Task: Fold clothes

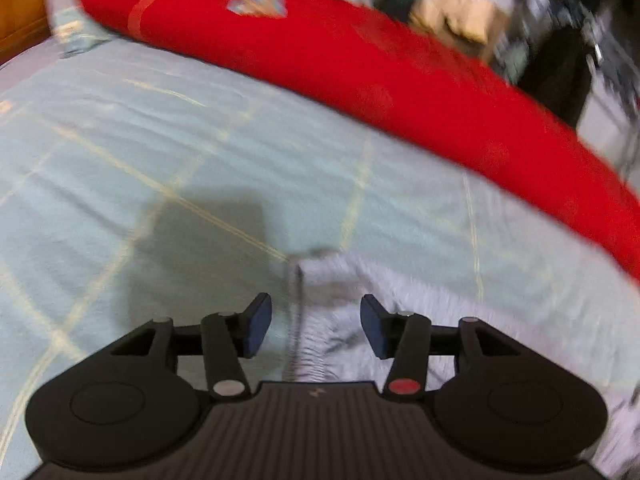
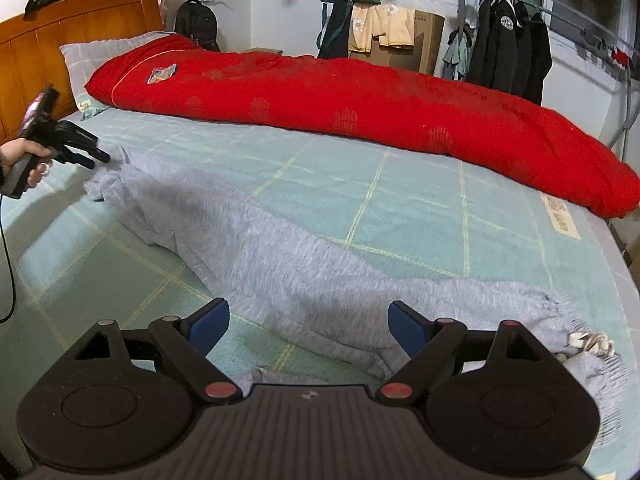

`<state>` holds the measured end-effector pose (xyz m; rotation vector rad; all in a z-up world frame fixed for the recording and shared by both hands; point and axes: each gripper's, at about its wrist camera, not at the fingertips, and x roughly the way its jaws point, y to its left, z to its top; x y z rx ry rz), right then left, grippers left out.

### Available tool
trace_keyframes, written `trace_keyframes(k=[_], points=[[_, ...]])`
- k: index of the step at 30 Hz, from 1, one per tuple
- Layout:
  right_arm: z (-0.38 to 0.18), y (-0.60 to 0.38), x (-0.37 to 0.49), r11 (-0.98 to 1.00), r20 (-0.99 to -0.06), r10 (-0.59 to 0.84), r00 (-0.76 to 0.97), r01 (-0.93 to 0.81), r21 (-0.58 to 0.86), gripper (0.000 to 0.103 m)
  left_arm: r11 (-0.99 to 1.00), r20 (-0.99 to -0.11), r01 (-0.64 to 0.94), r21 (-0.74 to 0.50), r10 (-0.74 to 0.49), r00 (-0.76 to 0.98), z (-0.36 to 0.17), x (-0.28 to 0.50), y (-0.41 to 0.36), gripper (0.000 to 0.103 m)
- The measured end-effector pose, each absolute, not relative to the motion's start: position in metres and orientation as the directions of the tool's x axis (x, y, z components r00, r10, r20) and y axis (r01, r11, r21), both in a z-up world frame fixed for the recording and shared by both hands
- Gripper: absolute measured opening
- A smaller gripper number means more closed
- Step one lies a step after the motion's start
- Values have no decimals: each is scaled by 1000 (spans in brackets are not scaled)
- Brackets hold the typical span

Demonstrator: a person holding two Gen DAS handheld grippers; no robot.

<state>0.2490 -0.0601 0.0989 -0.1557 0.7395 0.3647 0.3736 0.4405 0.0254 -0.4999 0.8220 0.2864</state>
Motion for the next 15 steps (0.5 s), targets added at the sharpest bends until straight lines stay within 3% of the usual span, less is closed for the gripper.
trace_keyframes(k=[3,9,15], points=[[97,-59,253,925,-679,284,677,-380,8,90,809,-735,-413,-418,-33,678,24,351,443,62],[94,-56,253,918,-677,303,671,-397,18,90,658,-728,-463,-594,-195,657,-29,323,426,62],[98,-57,249,922,-678,288,676,-387,6,90,560,-629,-442,-700,-192,753,-51,326,426,64]])
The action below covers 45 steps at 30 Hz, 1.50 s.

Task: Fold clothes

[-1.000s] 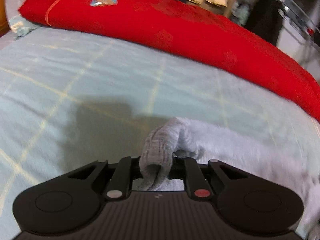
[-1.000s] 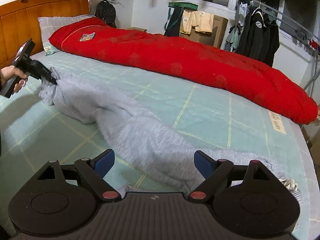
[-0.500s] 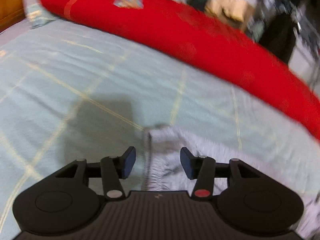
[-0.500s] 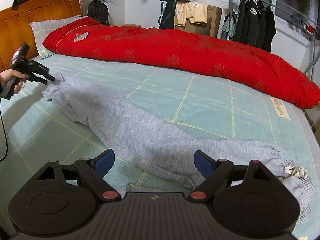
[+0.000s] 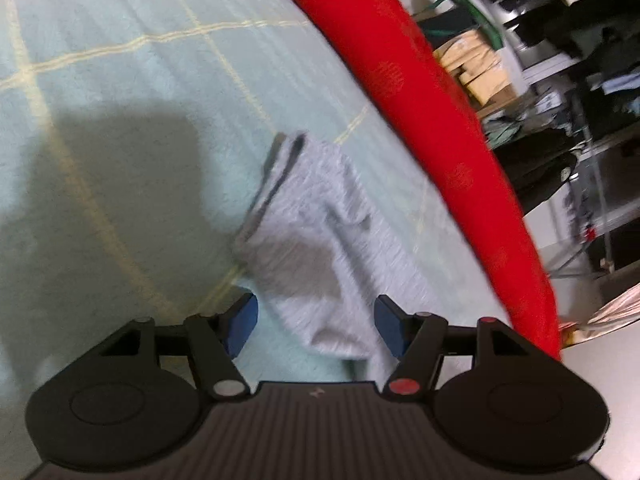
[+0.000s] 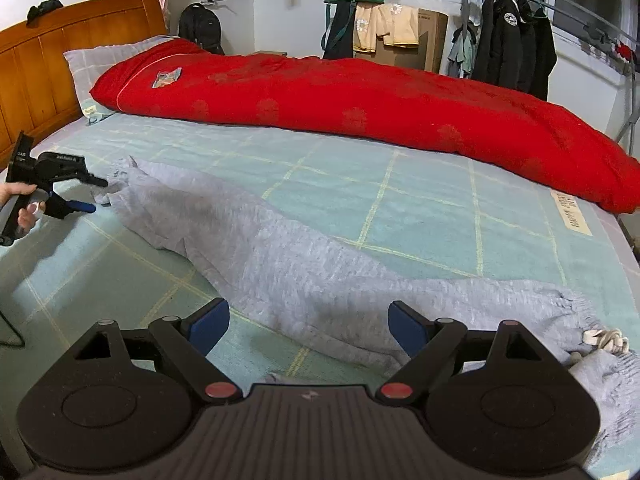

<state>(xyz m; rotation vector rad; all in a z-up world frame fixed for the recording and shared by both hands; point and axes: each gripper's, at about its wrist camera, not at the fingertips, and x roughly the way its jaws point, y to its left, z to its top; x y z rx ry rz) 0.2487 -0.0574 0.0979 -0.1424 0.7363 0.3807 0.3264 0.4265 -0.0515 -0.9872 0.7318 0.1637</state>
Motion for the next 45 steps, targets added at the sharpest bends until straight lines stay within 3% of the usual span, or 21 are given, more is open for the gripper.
trace_keyframes(k=[3,4,5,8,15,21,25,32,33,35,39,41,45], points=[[99,-58,247,925,-673,279,685,-380,-3,90,586,-623,-436,-683,-156,767,-55,334,422,53],[99,-58,247,927,-673,273,687,-374,-6,90,602,-626,-437,-668,-138,767,-55,336,420,28],[99,-59,247,929,-673,267,689,-369,-9,90,618,-641,-451,-644,-115,759,-54,336,419,10],[100,-61,245,932,-670,258,696,-361,-17,87,654,-645,-457,-604,-63,762,-43,330,419,5],[107,-69,251,936,-669,214,711,-346,-68,87,721,-603,-426,-547,14,798,5,299,435,4],[118,-66,263,916,-663,205,720,-379,-128,87,744,-643,-468,-477,68,763,15,290,441,4],[127,-64,273,896,-667,209,715,-414,-163,87,734,-710,-513,-445,60,702,1,292,442,13],[150,-87,289,872,-654,135,744,-403,-279,86,772,-732,-517,-371,99,674,13,267,430,19],[153,-93,294,872,-655,121,746,-395,-288,81,781,-732,-510,-361,102,674,18,266,428,20],[157,-106,306,866,-668,102,737,-396,-305,73,800,-730,-490,-347,97,676,26,267,421,31],[165,-126,333,833,-697,48,715,-415,-367,53,865,-715,-365,-344,11,699,38,293,376,37],[176,-137,348,807,-696,13,718,-419,-416,53,896,-710,-289,-338,-41,703,40,313,343,42],[195,-159,374,763,-675,-14,738,-429,-484,53,930,-701,-154,-335,-136,700,44,349,270,43]])
